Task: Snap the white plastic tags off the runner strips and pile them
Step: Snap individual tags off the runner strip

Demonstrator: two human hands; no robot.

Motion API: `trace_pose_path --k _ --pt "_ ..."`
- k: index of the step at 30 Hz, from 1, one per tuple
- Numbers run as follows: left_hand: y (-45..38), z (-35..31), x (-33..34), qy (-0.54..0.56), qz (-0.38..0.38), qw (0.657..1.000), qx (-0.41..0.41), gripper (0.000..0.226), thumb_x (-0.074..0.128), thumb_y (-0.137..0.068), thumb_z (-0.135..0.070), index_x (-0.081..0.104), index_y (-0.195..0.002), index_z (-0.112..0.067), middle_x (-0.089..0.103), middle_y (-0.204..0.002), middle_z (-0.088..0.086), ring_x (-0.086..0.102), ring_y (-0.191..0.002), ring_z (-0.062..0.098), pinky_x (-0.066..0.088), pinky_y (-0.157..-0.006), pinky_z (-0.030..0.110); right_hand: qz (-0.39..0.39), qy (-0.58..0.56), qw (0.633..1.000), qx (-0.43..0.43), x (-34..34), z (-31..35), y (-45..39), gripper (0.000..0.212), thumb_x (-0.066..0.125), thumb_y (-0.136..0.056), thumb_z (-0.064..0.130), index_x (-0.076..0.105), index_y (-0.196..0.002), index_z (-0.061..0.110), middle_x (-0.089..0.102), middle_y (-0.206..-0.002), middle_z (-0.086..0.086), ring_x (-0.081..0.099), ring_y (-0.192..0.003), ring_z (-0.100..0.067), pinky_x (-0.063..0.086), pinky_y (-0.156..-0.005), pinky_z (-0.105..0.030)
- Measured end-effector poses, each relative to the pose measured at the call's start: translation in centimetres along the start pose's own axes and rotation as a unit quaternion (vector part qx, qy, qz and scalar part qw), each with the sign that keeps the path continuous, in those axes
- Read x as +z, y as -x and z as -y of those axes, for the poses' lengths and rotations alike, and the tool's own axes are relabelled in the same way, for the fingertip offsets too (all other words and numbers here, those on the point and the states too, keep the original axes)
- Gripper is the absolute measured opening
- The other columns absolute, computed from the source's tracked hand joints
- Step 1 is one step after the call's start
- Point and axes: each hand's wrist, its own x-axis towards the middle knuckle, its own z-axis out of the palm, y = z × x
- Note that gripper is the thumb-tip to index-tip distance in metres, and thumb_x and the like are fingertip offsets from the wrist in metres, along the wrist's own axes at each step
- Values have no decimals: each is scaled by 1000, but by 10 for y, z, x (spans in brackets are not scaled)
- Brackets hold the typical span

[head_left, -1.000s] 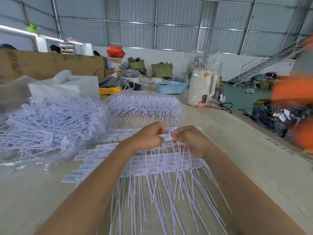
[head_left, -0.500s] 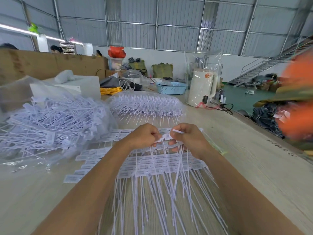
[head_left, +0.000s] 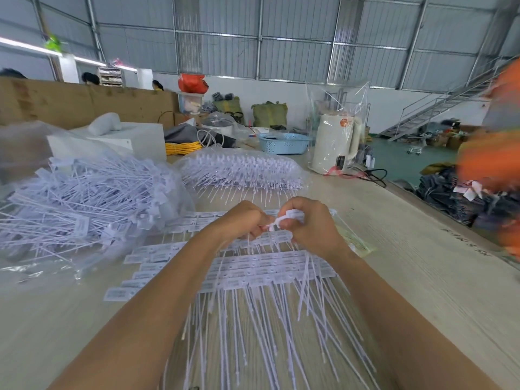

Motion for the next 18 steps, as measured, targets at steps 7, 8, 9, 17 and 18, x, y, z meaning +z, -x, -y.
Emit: trace_pose_path --k 7,8,9,17,18 --pt "4 -11 -3 27 39 999 24 12 58 -91 -16 62 -86 -6 48 -39 -14 41 -34 0 33 -40 12 -165 -28 977 135 -22 -17 -13 10 65 -82 0 68 -91 3 59 -68 -1 51 -48 -9 44 -46 -20" --pt "5 -12 -5 10 39 999 36 13 58 -92 -17 65 -85 -9 51 -43 -14 45 -39 0 38 -48 14 -199 -127 950 203 -36 -23 -14 11 65 -83 1 67 -94 1 58 -67 -4 48 -44 -9 40 -42 -20" --pt "5 -13 -7 -13 32 998 48 15 57 -92 -16 67 -82 -11 56 -50 -12 50 -47 3 41 -57 18 -202 -252 910 262 -49 -27 -14 9 64 -84 0 65 -93 -1 54 -66 -5 45 -41 -8 37 -39 -19" --pt "6 -12 0 -165 69 981 82 38 49 -84 9 64 -102 -21 63 -101 3 56 -84 13 41 -69 23 81 -319 906 265 -43 -4 -9 7 63 -82 2 59 -84 -3 58 -72 -9 53 -60 -15 47 -46 -18" --pt "7 -12 -1 -170 64 979 90 37 50 -85 8 63 -100 -23 63 -99 1 55 -78 10 43 -68 23 67 -258 933 242 -32 0 -7 7 63 -84 2 61 -80 -3 58 -69 -9 54 -59 -16 49 -48 -20"
